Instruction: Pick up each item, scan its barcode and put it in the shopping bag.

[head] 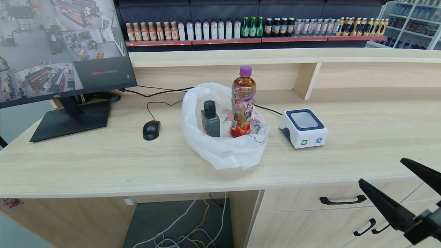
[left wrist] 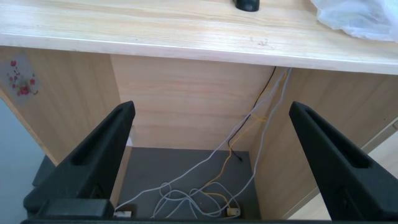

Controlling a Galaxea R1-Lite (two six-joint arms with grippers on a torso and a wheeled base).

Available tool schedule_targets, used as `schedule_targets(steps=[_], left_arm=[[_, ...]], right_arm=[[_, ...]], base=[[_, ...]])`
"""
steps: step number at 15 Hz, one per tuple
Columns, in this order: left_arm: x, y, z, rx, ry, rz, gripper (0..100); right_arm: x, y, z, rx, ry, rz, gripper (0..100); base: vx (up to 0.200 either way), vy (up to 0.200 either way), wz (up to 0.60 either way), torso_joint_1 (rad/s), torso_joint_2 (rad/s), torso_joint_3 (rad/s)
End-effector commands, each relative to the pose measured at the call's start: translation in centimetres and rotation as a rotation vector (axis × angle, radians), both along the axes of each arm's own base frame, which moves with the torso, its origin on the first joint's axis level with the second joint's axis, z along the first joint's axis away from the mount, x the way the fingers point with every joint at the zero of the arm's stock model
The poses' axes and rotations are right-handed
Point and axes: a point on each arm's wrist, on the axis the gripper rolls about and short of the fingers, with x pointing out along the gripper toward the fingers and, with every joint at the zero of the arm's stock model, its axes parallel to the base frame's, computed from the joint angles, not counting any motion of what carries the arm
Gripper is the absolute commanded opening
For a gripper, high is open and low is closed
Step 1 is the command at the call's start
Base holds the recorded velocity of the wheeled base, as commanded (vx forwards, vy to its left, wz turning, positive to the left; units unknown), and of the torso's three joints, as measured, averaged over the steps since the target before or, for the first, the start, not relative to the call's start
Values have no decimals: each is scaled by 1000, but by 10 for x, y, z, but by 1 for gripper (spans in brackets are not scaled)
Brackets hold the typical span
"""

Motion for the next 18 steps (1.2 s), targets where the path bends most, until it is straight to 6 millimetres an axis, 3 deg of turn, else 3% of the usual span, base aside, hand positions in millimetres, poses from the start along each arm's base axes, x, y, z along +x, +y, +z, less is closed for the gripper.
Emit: schedule_targets(steps=[1,3,5,10,14,18], left_arm=[[0,0,0,0,0,1,100],[0,0,0,-1,0,1,100],[0,0,0,-1,0,1,100],[0,0,0,-1,0,1,100],[0,0,0,-3,0,1,100],[0,0,0,-1,0,1,100]], right_arm=[[-74,-40,-30,-46,61,23,100],[-104,-57,-53,-117,145,45,100],[-117,-63,-69,-169,115,94,100],[-116,-58,-69,-146,163,176,100],[-112,-51,-69,-62,270,-179,100],[-124,-48,-71,-21,151,-342,100]], base=[[0,0,0,0,0,0],[0,0,0,0,0,0],[0,0,0,0,0,0],[0,0,0,0,0,0],[0,0,0,0,0,0],[0,0,0,0,0,0]])
